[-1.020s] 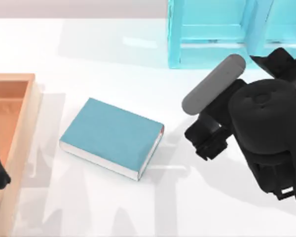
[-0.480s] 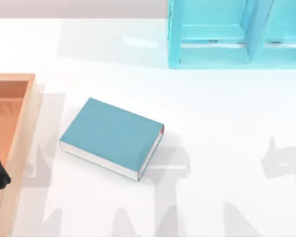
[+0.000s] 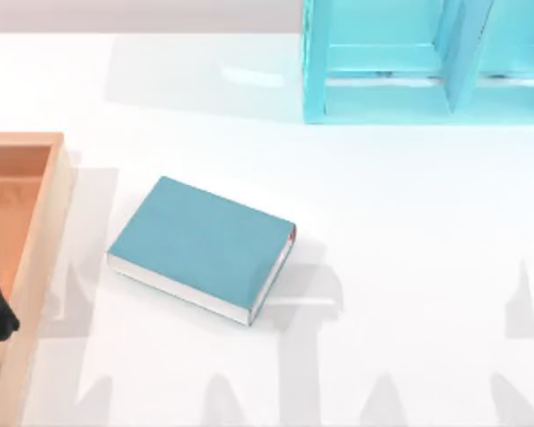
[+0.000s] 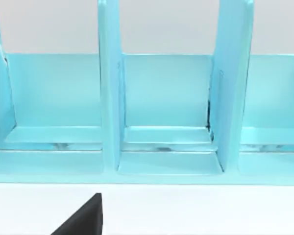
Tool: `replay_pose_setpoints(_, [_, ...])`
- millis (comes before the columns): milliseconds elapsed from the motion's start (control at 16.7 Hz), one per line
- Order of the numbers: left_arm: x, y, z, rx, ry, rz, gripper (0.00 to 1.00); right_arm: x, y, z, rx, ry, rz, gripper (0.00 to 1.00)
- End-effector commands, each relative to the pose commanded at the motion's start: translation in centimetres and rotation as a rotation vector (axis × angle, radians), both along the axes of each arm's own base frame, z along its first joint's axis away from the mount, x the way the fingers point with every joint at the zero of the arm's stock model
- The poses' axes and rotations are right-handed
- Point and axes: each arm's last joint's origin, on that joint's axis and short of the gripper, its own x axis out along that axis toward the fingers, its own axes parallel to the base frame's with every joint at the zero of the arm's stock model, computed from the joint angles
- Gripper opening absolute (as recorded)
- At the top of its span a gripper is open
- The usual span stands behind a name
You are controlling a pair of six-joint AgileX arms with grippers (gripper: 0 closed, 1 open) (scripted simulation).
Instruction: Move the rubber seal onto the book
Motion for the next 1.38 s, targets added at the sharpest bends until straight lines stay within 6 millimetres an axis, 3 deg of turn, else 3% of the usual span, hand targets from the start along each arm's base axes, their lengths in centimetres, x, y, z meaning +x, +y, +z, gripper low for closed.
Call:
replay_pose_setpoints(420, [0.0,0.1,0.6,0.007,0.027,0.007,1.0,0.0,0.0,0.0,0.0,0.0,0.0,1.0])
replay_pose_setpoints(780, [1.5,0.8,6.3,0.06,0.306,0.046,1.0,0.0,0.0,0.0,0.0,0.0,0.0,1.0])
replay_pose_setpoints(900, [3.5,1.3,8.4,0.076,0.475,0.056,1.0,0.0,0.0,0.0,0.0,0.0,0.0,1.0])
replay_pose_setpoints(1080, [8.0,2.5,10.1,0.086,0.777,0.061,1.0,0.0,0.0,0.0,0.0,0.0,0.0,1.0])
replay_pose_setpoints(1380, [15.9,5.6,9.5,0.065,1.233,0.035,1.0,0.0,0.0,0.0,0.0,0.0,0.0,1.0])
